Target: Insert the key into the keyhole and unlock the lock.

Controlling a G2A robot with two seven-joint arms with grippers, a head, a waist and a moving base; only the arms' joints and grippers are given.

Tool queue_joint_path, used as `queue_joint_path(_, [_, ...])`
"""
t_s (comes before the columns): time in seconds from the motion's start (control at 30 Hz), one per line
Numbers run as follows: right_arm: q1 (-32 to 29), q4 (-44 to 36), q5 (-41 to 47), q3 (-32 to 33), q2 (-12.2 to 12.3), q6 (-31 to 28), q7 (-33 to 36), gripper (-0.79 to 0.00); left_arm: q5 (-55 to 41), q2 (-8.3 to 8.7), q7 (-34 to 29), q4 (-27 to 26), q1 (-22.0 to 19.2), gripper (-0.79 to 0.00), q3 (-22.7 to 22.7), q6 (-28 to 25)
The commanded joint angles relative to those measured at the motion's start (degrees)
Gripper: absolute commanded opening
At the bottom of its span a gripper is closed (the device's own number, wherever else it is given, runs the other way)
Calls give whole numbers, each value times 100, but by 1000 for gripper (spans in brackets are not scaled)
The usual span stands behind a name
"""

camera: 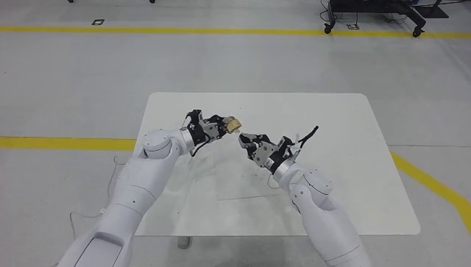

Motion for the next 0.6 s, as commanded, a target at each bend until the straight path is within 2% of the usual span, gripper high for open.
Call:
queue_joint_path(0.0, [29,49,184,8,-3,50,83,-785,146,28,246,-231,129,-785,-53,-112])
queue_joint_path(0.17, [67,72,159,17,13,-13,202,-767,259,79,415,-589,353,-785,-158,-55])
queue_joint_path(0.23, [31,9,-516,-55,53,-253,271,-579,255,96,441,-681,414,-785,-206,3])
queue_joint_path(0.3, [-40,-24,-819,-125,68,-391,275,-514,272,105,460,-737,443,-785,-224,35])
queue_joint_path(0.43, [-82,-66,-998,-193,82,-396,246,-542,302,119,490,-828,494,-785,-252,76])
queue_joint_path(0.57, [-37,-30,-980,-236,81,-358,209,-603,346,126,495,-871,509,-785,-255,92])
